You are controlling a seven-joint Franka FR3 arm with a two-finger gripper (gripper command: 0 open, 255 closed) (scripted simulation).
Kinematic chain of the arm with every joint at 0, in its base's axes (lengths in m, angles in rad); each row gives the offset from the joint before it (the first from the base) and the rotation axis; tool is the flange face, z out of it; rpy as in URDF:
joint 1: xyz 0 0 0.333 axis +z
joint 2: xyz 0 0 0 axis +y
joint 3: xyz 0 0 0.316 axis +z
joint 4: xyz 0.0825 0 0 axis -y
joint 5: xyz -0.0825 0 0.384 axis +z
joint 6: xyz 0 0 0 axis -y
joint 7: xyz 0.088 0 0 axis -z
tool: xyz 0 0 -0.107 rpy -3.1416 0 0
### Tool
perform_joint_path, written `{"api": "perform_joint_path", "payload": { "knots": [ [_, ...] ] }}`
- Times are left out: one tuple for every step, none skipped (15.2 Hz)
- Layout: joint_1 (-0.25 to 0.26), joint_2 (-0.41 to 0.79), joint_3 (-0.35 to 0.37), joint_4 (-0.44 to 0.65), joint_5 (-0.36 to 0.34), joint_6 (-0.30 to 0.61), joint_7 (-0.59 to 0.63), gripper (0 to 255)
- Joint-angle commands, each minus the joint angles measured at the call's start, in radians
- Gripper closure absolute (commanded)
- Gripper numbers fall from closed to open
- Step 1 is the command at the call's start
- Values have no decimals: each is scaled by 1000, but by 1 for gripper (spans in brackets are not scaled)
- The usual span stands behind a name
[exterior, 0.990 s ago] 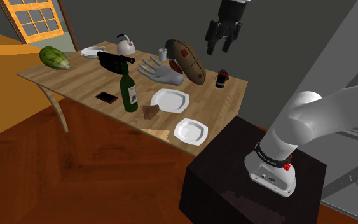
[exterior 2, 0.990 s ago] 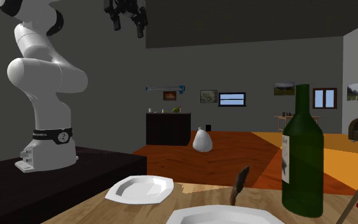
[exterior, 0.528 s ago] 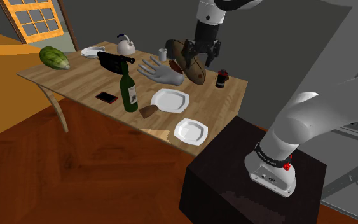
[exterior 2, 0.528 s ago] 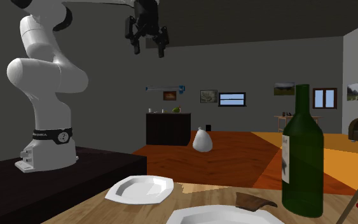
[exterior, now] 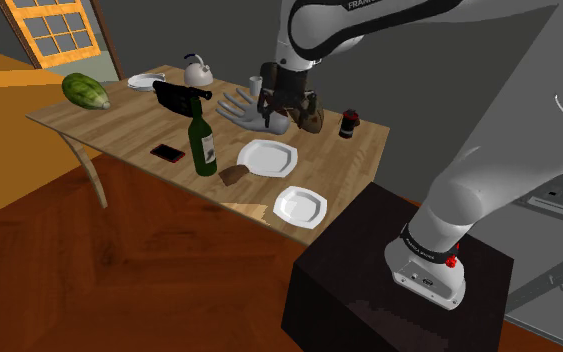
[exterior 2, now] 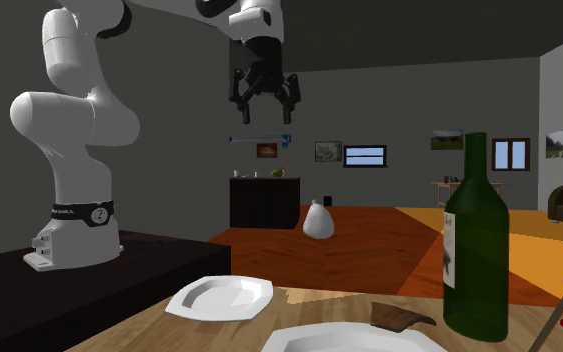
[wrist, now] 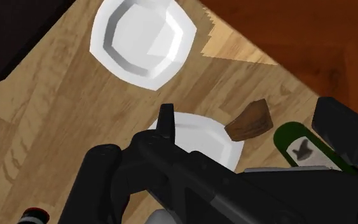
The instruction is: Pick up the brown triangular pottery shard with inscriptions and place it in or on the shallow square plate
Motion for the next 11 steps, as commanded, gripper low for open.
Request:
{"api": "perform_joint_path", "payload": {
  "knots": [
    [-17,87,31,20,-14,64,90,0],
    [-24,126,43,31,-24,88,132,0],
    [-31,165,53,44,-35,111,175,0],
    [-37,205,62,58,-48,134,219,0],
    [-42,245,70,73,-63,155,263,0],
    [-46,286,75,89,-79,176,307,0],
    [-48,327,78,106,-96,195,351,0],
    [-50,368,80,124,-114,213,395,0],
    [-49,409,79,144,-132,229,438,0],
    [-47,450,75,164,-151,245,481,0],
    [-44,491,70,185,-168,259,523,0]
  ]
}}
